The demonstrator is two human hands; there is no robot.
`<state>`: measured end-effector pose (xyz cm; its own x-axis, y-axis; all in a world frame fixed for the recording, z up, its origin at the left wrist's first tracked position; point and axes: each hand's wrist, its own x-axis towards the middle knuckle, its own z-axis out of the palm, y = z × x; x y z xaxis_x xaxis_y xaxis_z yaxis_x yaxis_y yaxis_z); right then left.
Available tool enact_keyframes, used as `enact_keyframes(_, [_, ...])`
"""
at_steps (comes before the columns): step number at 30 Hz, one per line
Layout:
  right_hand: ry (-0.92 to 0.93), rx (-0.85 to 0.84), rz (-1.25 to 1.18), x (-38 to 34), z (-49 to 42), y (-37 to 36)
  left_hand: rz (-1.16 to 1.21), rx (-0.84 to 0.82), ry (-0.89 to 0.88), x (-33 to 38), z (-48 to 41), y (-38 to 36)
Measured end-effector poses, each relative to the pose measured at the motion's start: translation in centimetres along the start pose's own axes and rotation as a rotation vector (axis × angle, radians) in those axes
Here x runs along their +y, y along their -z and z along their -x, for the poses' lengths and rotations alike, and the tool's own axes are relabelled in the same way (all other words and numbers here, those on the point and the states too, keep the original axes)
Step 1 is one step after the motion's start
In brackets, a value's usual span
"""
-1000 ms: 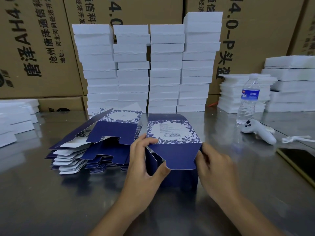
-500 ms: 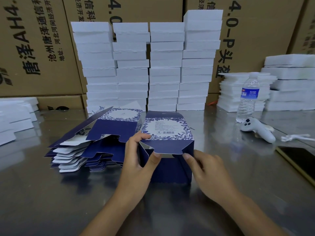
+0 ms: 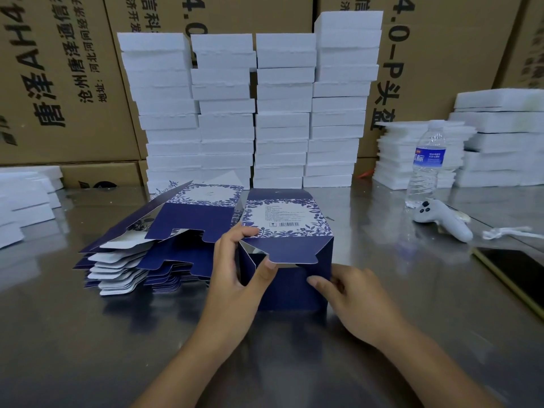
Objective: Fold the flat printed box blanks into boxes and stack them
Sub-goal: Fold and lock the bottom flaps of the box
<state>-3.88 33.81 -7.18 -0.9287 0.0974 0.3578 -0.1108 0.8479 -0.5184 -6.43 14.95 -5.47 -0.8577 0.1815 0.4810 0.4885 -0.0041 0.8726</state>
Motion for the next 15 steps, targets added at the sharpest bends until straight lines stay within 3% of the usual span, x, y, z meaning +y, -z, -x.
enact_keyframes(15, [-0.105, -0.086, 0.188, -0.61, 0.38, 0.57, 0.019, -0.007, 0.003, -0.21, 0.03, 0.04])
